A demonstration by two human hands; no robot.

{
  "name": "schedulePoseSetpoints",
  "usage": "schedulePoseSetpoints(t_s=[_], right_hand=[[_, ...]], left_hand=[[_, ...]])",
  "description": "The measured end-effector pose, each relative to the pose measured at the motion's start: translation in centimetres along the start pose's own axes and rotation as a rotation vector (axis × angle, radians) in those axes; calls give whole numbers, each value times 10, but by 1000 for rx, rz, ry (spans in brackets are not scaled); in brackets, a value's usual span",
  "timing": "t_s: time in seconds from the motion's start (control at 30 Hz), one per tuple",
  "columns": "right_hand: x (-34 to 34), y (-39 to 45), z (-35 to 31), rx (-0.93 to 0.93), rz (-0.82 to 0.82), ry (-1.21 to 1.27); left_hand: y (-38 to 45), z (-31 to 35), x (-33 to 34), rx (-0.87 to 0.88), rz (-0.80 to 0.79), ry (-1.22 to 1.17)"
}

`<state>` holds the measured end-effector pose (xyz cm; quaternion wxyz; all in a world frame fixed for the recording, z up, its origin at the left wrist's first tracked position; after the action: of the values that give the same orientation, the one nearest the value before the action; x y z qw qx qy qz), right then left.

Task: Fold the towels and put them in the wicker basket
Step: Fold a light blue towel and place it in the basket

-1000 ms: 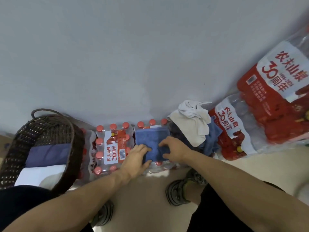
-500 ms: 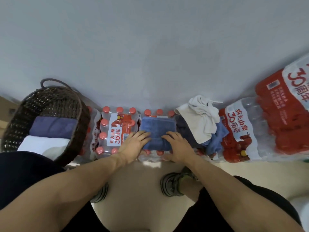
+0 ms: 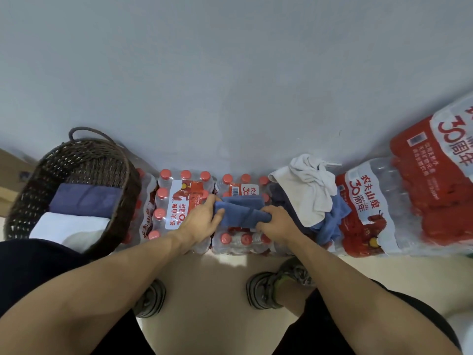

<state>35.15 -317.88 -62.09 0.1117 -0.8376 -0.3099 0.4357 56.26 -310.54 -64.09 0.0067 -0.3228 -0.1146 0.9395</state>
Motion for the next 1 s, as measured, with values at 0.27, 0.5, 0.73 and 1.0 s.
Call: schedulePoseSetpoints(t_s=[0.27,0.5,0.73,1.0], right_hand=[[-1,4,10,101,33,226],[14,7,9,139,41,57],[20,11,7,230,53,-10],[20,14,11,250,57,-106]], left_hand=[[0,-1,7,-77,-97,-25],[4,-18,15,-319,-63,20],[2,-16,14,-250,-208,-3],[2,-10,18,-322,-291,213]])
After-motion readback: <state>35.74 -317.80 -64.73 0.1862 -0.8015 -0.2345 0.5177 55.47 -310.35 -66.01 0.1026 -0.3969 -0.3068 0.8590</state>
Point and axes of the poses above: each hand's wrist, its own y-axis towards the middle knuckle, its own x-axis out of the palm, z = x × y, the point moved 5 cm from there along y, towards the middle knuckle, and after that the axes turned 2 degrees about -y, right-handed, at the moved point
